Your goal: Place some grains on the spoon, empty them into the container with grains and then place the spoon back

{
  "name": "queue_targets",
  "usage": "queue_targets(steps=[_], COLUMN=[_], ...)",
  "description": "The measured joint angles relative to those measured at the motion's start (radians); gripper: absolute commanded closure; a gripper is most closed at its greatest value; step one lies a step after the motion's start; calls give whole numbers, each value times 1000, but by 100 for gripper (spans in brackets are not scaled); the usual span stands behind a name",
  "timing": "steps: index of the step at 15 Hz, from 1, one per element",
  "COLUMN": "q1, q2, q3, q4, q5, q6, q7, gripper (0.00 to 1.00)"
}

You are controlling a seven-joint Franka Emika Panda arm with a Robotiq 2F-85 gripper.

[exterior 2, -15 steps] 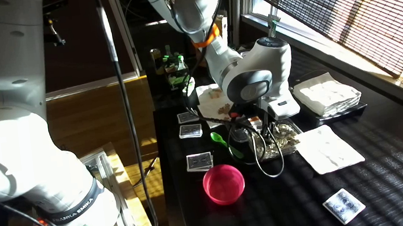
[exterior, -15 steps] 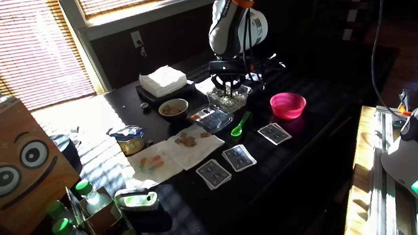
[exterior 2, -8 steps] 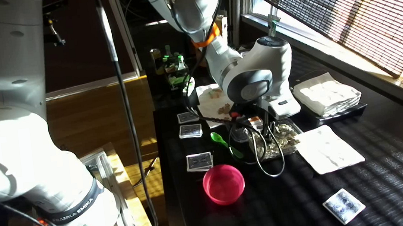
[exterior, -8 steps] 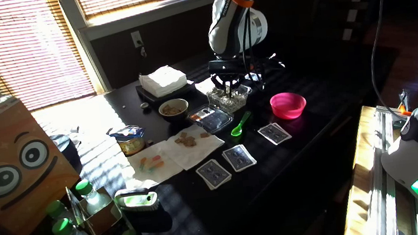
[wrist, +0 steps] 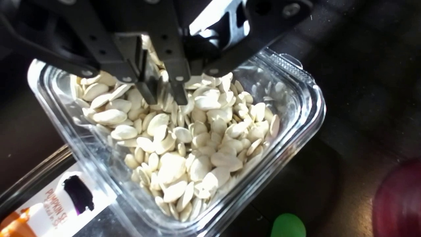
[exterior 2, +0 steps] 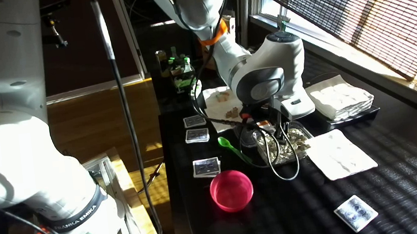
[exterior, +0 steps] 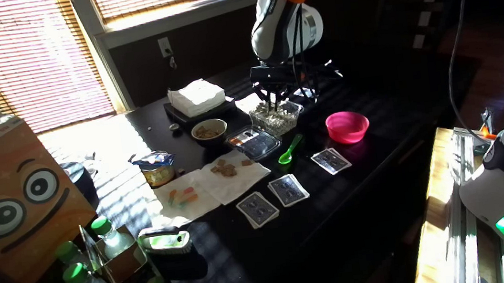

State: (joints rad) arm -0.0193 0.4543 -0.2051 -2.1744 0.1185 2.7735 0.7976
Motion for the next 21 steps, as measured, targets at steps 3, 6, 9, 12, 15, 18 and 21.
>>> queue_targets(steps=[3, 6, 9, 12, 15, 18, 21], q1=[4, 5, 7, 7, -6, -25, -33], q2=[-13, -22, -26, -39, -90, -176, -272], q3=[-5, -6, -5, 4, 39, 89, 138], q4=[0, 0, 0, -4, -35, -94, -159], q5=[0, 0, 0, 2, 43, 102, 168], q6=[1, 1, 1, 0, -2, -2, -11], q7=[0, 0, 0, -6, -57, -162, -308], gripper=[96, 96, 96, 96, 96, 96, 96])
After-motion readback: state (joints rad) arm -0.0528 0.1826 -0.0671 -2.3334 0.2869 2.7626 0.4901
